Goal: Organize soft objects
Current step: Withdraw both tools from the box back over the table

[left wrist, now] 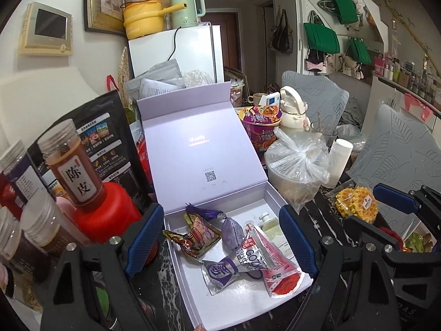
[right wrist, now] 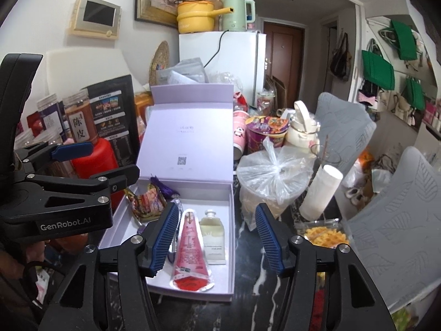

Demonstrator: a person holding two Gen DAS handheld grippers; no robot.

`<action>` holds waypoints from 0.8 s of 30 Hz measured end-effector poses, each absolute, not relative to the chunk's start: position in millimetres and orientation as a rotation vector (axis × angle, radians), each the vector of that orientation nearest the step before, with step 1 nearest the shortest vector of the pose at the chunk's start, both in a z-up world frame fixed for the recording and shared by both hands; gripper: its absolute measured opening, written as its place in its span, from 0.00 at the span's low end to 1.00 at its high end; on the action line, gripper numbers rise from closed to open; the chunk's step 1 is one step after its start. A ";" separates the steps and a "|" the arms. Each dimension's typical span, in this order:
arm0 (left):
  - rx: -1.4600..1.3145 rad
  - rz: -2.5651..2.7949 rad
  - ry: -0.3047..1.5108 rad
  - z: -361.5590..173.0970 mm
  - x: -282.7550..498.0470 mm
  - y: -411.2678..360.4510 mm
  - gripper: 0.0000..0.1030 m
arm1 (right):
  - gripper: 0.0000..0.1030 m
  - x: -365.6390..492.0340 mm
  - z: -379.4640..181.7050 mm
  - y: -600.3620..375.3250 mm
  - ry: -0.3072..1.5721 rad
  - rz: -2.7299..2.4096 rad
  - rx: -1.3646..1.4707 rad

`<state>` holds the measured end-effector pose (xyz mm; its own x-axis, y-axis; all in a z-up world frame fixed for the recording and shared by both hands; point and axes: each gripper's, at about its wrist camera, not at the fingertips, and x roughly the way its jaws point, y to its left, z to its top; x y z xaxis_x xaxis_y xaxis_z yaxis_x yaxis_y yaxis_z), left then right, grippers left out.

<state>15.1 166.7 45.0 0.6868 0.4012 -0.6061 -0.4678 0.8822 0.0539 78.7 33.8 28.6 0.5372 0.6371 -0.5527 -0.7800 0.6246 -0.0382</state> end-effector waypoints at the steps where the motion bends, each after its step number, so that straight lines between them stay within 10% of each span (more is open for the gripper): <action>1: -0.109 0.487 0.646 47.6 12.1 165.0 0.84 | 0.60 75.7 30.9 31.0 0.522 0.856 -0.295; 24: -0.047 0.430 0.616 60.2 -43.4 94.6 0.94 | 0.82 7.0 45.9 -53.0 0.479 0.722 -0.245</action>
